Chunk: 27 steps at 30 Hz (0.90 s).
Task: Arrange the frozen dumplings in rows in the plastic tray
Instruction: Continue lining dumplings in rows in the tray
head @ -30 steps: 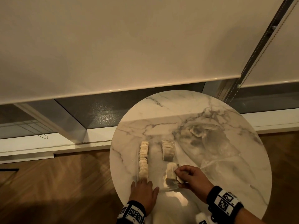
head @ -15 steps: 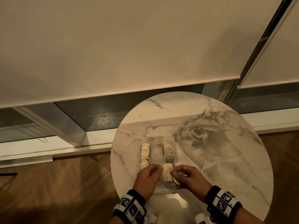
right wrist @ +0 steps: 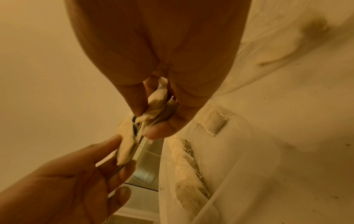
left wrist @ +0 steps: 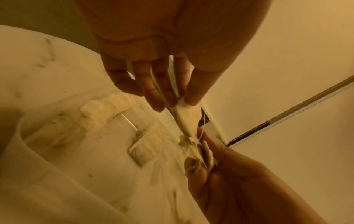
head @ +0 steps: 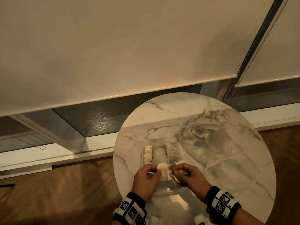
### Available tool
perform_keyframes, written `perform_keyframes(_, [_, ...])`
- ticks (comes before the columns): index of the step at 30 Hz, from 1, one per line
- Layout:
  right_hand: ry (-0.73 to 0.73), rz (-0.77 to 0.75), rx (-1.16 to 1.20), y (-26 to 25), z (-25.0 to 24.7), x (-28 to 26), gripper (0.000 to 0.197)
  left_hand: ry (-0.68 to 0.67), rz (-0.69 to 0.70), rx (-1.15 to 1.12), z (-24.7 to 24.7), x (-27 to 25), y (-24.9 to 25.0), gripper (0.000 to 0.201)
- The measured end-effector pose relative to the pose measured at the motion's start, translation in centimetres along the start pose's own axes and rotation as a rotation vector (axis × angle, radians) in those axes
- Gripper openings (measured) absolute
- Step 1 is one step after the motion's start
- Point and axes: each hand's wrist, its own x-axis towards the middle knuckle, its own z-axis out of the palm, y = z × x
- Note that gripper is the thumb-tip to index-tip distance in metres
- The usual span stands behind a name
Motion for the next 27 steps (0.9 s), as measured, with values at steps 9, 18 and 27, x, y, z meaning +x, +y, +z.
perform_keyframes(9, [0.089,0.030,0.035,1.5,0.2,0.1,0.007,0.038,-0.184,0.281,-3.7,-0.5,-3.8,0.011])
perform_keyframes(18, [0.064,0.036,0.001,1.6,0.3,-0.4,0.007,-0.107,-0.133,0.723,-1.3,-1.2,-5.5,0.013])
perform_keyframes(27, [0.057,0.023,-0.001,1.5,-1.1,-0.6,0.005,-0.047,-0.091,1.022,0.5,-0.9,-4.5,0.032])
